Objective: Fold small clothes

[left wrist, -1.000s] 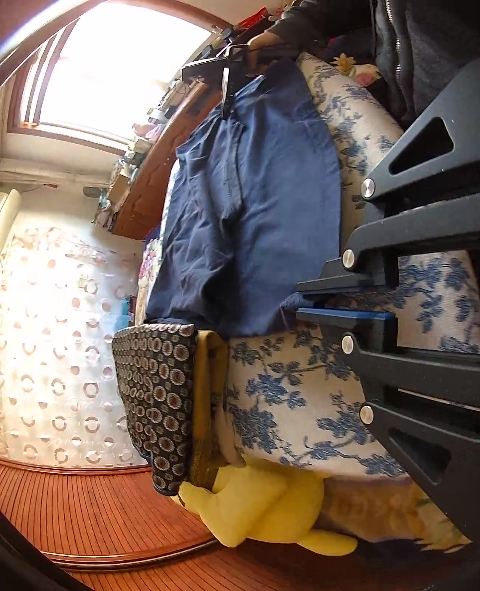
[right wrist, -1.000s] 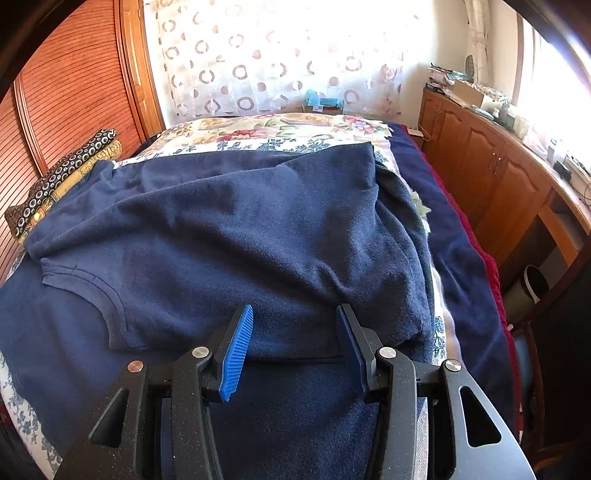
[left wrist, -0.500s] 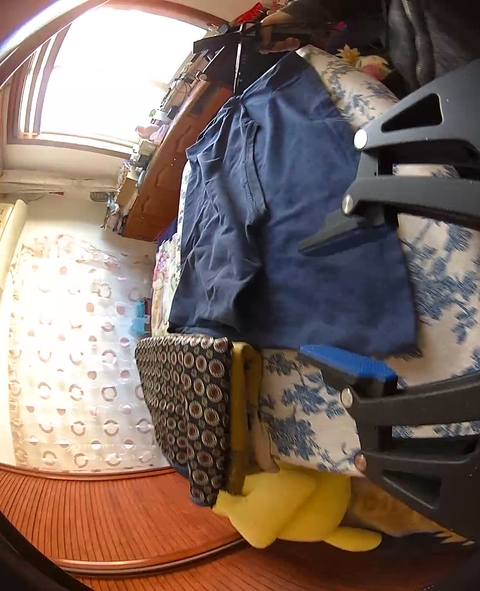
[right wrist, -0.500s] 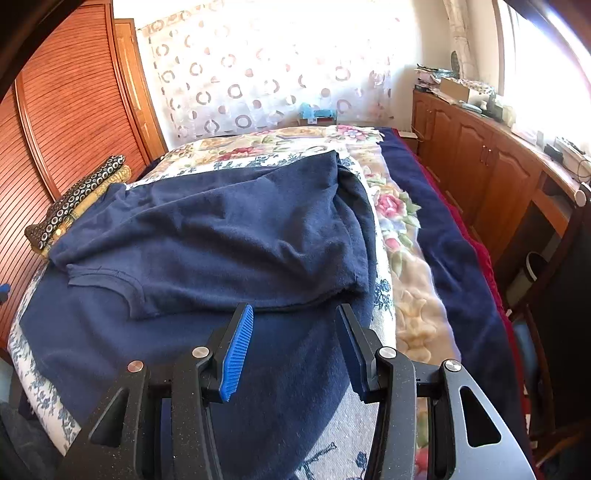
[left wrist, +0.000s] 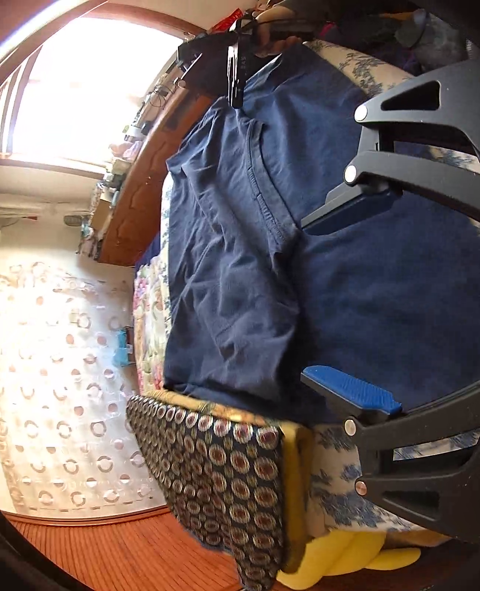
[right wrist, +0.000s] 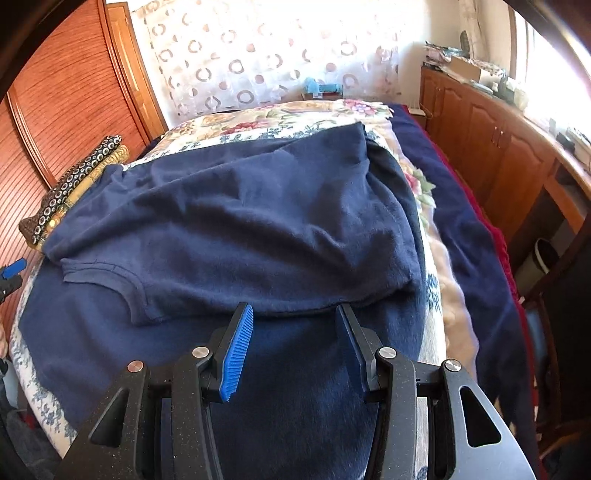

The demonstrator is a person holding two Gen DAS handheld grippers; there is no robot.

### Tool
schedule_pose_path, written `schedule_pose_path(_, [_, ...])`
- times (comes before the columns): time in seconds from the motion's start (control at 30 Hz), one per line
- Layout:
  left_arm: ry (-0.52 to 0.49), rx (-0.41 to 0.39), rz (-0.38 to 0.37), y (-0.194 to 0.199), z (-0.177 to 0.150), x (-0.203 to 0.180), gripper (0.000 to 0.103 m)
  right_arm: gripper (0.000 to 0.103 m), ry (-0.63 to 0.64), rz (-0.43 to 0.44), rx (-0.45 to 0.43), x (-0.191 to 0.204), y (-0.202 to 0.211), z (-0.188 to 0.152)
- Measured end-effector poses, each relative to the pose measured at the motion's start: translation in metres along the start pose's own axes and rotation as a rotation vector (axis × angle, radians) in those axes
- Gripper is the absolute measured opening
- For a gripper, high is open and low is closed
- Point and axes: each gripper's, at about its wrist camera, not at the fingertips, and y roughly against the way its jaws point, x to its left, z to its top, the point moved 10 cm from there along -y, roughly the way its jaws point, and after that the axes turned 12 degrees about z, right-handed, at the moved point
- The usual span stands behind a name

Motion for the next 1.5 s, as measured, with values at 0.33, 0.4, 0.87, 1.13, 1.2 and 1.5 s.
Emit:
schedule_pose_path(0.33, [0.059, 0.029, 0.098, -0.025, 0.016, 0.029, 0.074, 0.048, 0.045, -0.120, -0.110, -0.007, 0.018, 0.016])
schedule_pose_path(0.4, [0.079, 0.024, 0.102, -0.027, 0.018, 0.036, 0.074, 0.048, 0.041, -0.122, -0.116, -0.012, 0.019, 0.017])
schedule_pose_path(0.87, [0.067, 0.080, 0.081, -0.056, 0.020, 0.038, 0.055, 0.048, 0.033, -0.098, -0.065, -0.025, 0.006, 0.023])
schedule_pose_path(1.13, [0.061, 0.115, 0.075, -0.067, 0.015, 0.037, 0.055, 0.048, 0.059, -0.118, 0.001, -0.026, -0.006, 0.026])
schedule_pose_path(1.2, [0.062, 0.113, 0.074, -0.068, 0.015, 0.037, 0.051, 0.041, 0.065, -0.115, 0.014, -0.025, -0.007, 0.024])
schedule_pose_path(1.5, [0.054, 0.070, 0.085, -0.061, 0.023, 0.037, 0.009, 0.008, 0.160, -0.128, -0.060, -0.007, 0.013, 0.032])
